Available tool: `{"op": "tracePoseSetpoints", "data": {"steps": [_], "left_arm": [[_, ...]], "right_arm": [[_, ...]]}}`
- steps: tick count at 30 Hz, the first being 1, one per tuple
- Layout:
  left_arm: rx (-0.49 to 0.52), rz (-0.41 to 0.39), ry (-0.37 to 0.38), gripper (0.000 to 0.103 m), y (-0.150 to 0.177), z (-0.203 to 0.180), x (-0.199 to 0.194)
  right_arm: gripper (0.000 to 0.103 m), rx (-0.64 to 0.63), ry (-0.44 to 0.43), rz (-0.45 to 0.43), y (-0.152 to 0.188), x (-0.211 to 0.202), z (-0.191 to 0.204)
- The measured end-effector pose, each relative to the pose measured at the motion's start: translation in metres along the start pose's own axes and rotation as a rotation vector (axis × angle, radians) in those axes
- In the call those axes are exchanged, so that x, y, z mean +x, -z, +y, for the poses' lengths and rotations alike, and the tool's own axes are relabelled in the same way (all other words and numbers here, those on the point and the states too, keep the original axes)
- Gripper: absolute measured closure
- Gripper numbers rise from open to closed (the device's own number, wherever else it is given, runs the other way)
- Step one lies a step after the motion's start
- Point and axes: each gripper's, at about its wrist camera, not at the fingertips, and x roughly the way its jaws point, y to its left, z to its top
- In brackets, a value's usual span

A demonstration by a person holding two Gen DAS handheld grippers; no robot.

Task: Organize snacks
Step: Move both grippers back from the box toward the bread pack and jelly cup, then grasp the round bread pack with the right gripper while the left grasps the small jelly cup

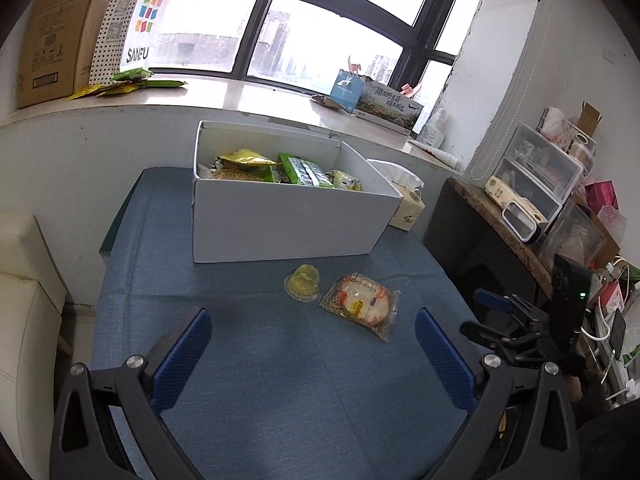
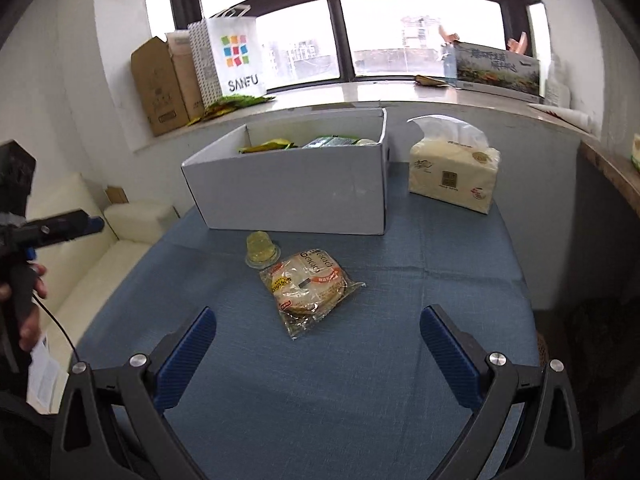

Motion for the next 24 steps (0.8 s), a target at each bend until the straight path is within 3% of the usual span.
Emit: {"op": "tracePoseSetpoints", "data": {"steps": [7,15,20,22,23,24], "left_arm": [[-0.032,0.009,0.0,0.0,0.006,0.012,-0.001],[-0.051,0.019,0.002,0.0,0.009,0.02,0.001],[-0.034,0.046,0.002,0.0,0.011,0.016,0.012],[-0.019,0.053,-0.012,0.0,0.012,0.013,0.016],[-0.017,0.053,-0.014,0.0,0.012,0.012,0.018],[-0.017,0.058,-0.009,0.0,0.013,0.011,0.021]], "right_arm": [[0.0,-0.02,-0.069,0.128,-0.013,0.064,0.003],[0.0,-0.221,-0.02,0.245,-0.02,0.134,0.015],[0.0,-0.236,-0.013,0.274,-0.015,0.148,0.01],[0.006,-0.242,-0.01,0.269,-0.016,0.148,0.011],[0.019,-0.246,-0.015,0.253,-0.017,0.145,0.012],[0.024,-0.251,-0.011,0.241,-0.017,0.142,0.013]]}}
